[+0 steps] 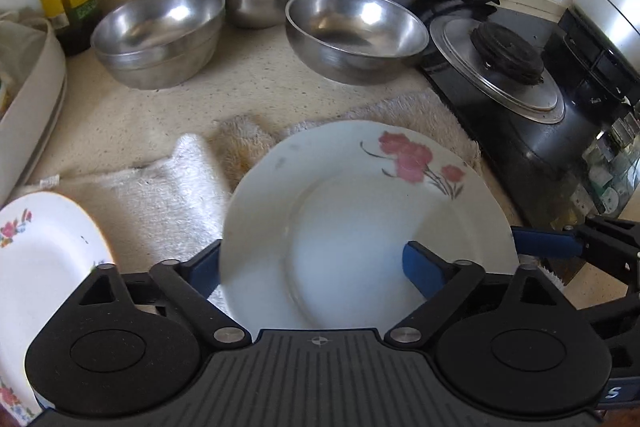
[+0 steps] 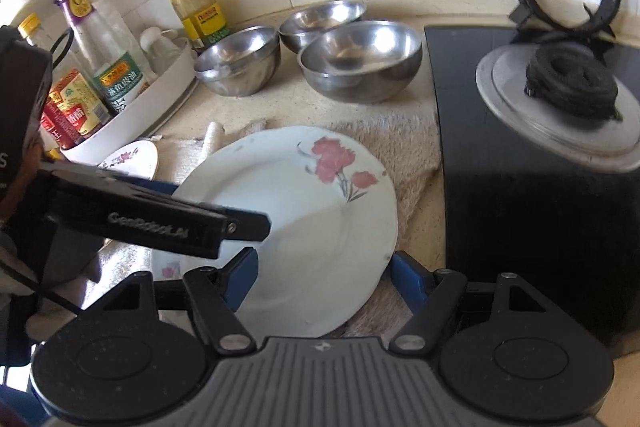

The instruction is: Organize plates and bowls

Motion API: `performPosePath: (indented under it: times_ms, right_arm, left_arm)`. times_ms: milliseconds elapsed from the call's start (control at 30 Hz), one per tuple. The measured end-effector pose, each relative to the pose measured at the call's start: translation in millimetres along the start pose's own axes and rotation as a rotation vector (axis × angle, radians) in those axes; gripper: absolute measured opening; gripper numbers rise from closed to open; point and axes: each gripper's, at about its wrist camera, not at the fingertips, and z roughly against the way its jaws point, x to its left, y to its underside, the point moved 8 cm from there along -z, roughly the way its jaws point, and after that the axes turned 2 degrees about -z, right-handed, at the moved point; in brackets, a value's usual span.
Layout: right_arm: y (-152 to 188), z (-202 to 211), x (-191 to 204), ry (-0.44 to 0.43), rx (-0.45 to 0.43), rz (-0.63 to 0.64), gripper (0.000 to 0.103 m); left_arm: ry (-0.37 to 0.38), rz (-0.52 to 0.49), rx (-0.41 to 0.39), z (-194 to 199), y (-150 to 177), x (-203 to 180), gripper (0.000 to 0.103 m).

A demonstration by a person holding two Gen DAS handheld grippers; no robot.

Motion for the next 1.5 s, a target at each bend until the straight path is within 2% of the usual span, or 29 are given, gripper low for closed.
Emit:
performPosePath:
  times_ms: [33, 67, 133, 200, 267, 367, 467, 533, 633, 733, 833, 867, 933, 967, 1033, 1100, 1233, 1367, 1500]
  right_arm:
    - [-2, 3, 3, -0.007, -0.016, 0.034, 0.073]
    - [-5, 8, 11, -0.064, -0.038, 0.074, 0.069]
    - [-8, 13, 27, -0.12, -0.054, 0.142, 0.07]
    - [-9, 8, 26, -0.088, -0.037, 0.179, 0.07]
    - [-11, 1, 11, -0.05, -0.025, 0.143, 0.07]
    - [-13, -4, -13, -0.021, 0.002, 0.059, 0.07]
    - [-2, -13, -18, 0.003, 0.072, 0.075, 0.073]
    - [2, -14, -7, -0.044, 0.071, 0.078, 0.077]
    - [5, -16, -2, 0.012, 0.064, 0.079, 0.078]
    - [5, -9, -7, -0.005, 0.056, 0.01, 0.078]
    - [4, 1, 0, 0.0, 0.024, 0.046, 0.078]
    - [5, 5, 4, -0.015, 0.008, 0.063, 0.072]
    - [2, 8, 16, -0.025, -0.024, 0.154, 0.07]
    - [0, 7, 19, 0.002, -0.025, 0.197, 0.071]
    - [-8, 8, 12, 0.062, -0.028, 0.195, 0.071]
    - [-20, 13, 13, 0.03, -0.045, 0.175, 0.071]
    - [-33, 5, 47, -0.073, -0.038, 0.273, 0.071]
    - [-47, -22, 97, -0.192, 0.0, 0.356, 0.071]
    - [-54, -51, 142, -0.255, 0.032, 0.451, 0.071]
  left_arm:
    - [0.004, 0.015, 0.005, 0, -1, 1, 0.095]
    - [0.008, 0.033, 0.007, 1, 0, 2, 0.094]
    - [0.017, 0.068, 0.011, 6, 3, 1, 0.094]
    - [0.035, 0.105, -0.017, 18, 3, -1, 0.091]
    - [0.04, 0.111, -0.051, 28, 0, -1, 0.09]
    - [0.041, 0.156, -0.048, 32, 5, 6, 0.09]
    - [0.029, 0.196, -0.047, 34, 12, 16, 0.09]
    - [0.046, 0.189, -0.045, 31, 12, 13, 0.091]
    - [0.076, 0.17, -0.021, 19, 15, 6, 0.093]
    - [0.078, 0.135, -0.02, 14, 18, 0, 0.096]
    - [0.106, 0.135, -0.014, 16, 16, 2, 0.096]
    - [0.124, 0.145, -0.009, 18, 17, 4, 0.096]
    - [0.146, 0.169, -0.003, 25, 21, 5, 0.096]
    - [0.155, 0.165, -0.01, 30, 21, 4, 0.096]
    - [0.159, 0.133, -0.051, 42, 23, 2, 0.092]
    - [0.154, 0.11, -0.059, 48, 25, 6, 0.094]
    - [0.126, 0.181, -0.119, 73, 31, 32, 0.094]
    - [0.038, 0.296, -0.176, 102, 44, 68, 0.096]
    - [-0.049, 0.459, -0.19, 118, 66, 106, 0.096]
